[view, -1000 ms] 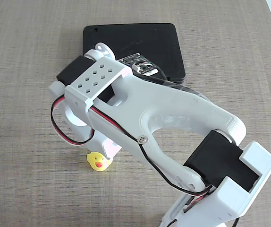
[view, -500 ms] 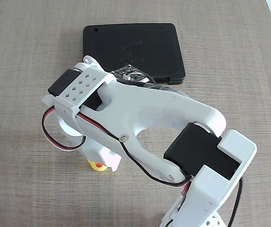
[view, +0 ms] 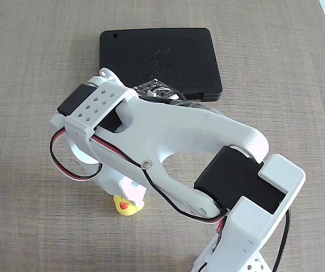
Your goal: Grasp a duck and put it on the black surface.
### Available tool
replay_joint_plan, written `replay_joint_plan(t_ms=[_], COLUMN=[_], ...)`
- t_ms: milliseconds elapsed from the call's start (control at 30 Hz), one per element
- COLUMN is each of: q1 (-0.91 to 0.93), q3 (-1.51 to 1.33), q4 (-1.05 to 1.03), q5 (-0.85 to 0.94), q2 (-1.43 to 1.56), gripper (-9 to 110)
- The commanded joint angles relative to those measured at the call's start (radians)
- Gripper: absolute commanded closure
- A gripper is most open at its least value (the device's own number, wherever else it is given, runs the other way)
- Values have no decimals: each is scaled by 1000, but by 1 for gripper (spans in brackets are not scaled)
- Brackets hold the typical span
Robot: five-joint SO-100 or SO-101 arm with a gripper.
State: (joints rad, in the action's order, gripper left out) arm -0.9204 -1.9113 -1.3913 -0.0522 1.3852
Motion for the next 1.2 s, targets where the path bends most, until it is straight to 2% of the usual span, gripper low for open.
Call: replay_joint_plan(t_ms=[0, 533, 733, 933, 1167], q1=[3, 6, 20, 179, 396], q3=[26, 40, 44, 146, 370], q4=[6, -14, -147, -290, -321], q5=[-6, 0, 0, 2, 2], q2=[17, 84, 267, 423, 370], gripper=[95, 95, 95, 95, 95])
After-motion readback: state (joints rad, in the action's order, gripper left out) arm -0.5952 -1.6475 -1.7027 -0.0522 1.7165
